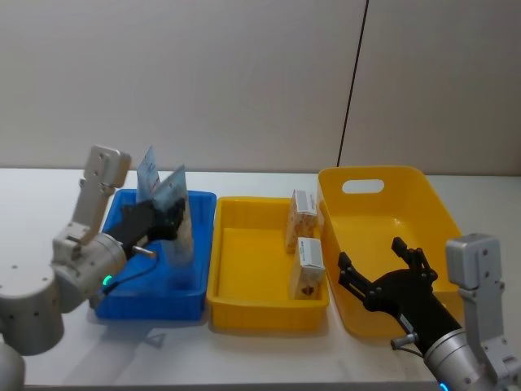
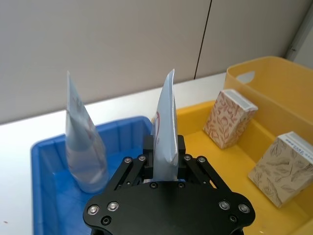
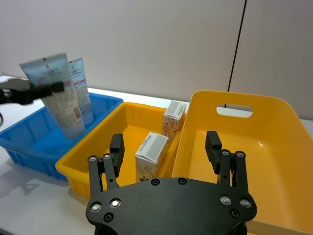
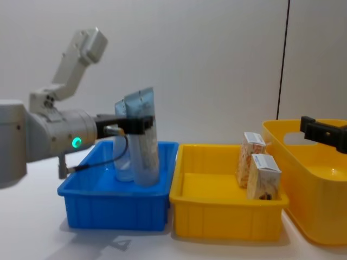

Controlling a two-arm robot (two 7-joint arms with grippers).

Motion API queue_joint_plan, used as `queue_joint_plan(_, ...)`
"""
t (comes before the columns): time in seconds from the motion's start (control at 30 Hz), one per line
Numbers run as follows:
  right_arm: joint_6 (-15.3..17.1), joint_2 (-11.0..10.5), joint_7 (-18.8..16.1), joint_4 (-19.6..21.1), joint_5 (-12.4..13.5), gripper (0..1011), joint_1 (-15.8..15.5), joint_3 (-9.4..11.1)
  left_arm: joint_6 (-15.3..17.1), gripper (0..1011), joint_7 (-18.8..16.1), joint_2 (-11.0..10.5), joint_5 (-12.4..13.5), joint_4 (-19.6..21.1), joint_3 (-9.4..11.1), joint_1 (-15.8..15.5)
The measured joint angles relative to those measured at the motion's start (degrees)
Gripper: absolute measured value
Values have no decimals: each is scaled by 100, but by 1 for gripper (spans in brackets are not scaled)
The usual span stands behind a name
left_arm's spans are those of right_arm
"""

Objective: Bimanual collaborative sorting of washing and personal care products

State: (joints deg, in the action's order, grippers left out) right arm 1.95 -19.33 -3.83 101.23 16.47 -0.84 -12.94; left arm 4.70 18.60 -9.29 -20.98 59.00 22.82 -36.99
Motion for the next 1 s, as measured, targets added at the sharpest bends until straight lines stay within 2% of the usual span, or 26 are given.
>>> queue_joint_plan(0.13,0,0,0,0,0,1003,0,0,67,213,16,-187,3,468,-96,124)
queue_joint_plan(0.5,0,0,0,0,0,1003,0,0,294,213,249,-485,-153,1259,-254,247)
queue_joint_plan(0.77,0,0,0,0,0,1003,0,0,437,213,645,-559,-429,1537,-261,229)
queue_joint_plan(1.0,0,0,0,0,0,1003,0,0,519,213,990,-553,-647,1586,-193,177)
